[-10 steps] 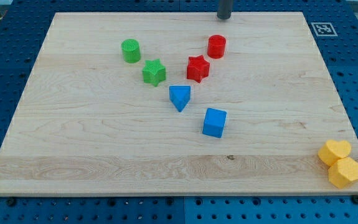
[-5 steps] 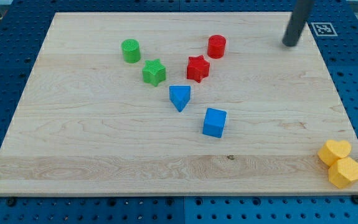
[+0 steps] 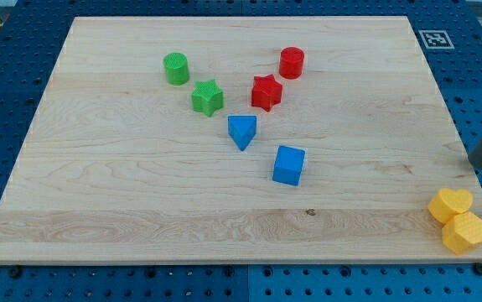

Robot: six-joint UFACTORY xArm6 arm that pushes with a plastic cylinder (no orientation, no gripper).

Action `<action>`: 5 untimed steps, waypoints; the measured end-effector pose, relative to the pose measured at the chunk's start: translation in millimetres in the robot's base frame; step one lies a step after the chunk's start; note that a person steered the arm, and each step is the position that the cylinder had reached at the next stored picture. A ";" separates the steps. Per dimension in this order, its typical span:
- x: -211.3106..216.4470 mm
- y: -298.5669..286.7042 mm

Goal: Point your arm at yellow heart

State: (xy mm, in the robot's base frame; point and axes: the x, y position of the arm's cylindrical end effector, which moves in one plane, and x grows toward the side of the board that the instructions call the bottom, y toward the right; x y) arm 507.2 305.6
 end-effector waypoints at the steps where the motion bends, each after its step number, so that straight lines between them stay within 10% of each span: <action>1: 15.1 -14.3; 5: 36.5 -17.4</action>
